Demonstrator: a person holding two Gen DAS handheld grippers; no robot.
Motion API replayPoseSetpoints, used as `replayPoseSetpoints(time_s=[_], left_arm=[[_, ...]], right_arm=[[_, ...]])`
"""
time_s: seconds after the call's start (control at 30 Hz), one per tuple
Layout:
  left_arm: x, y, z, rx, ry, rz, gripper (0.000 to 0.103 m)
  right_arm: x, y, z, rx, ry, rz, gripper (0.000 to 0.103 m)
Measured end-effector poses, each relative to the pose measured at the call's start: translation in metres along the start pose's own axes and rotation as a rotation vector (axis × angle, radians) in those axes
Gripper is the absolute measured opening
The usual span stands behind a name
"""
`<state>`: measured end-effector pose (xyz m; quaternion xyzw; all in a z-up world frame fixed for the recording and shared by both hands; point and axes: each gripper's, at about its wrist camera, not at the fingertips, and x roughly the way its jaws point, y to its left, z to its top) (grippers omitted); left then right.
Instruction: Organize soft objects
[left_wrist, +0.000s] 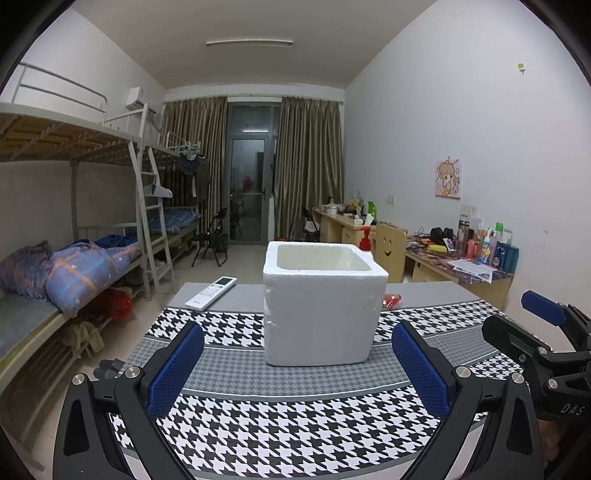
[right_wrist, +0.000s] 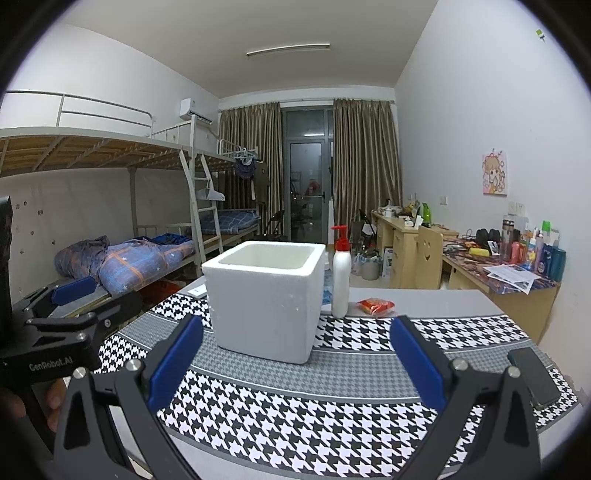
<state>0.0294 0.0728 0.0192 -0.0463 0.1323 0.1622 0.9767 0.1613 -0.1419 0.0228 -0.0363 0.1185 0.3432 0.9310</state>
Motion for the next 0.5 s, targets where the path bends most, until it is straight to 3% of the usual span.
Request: replayPoseSetpoints(time_s=[0.5], left_arm=[[-0.0006,-0.0046,-0.0020,0.009,-0.003,0.002,0.102]], right_arm=[[-0.0001,0.0004,-0.0037,0.003,0.004,-0.002,0.102]])
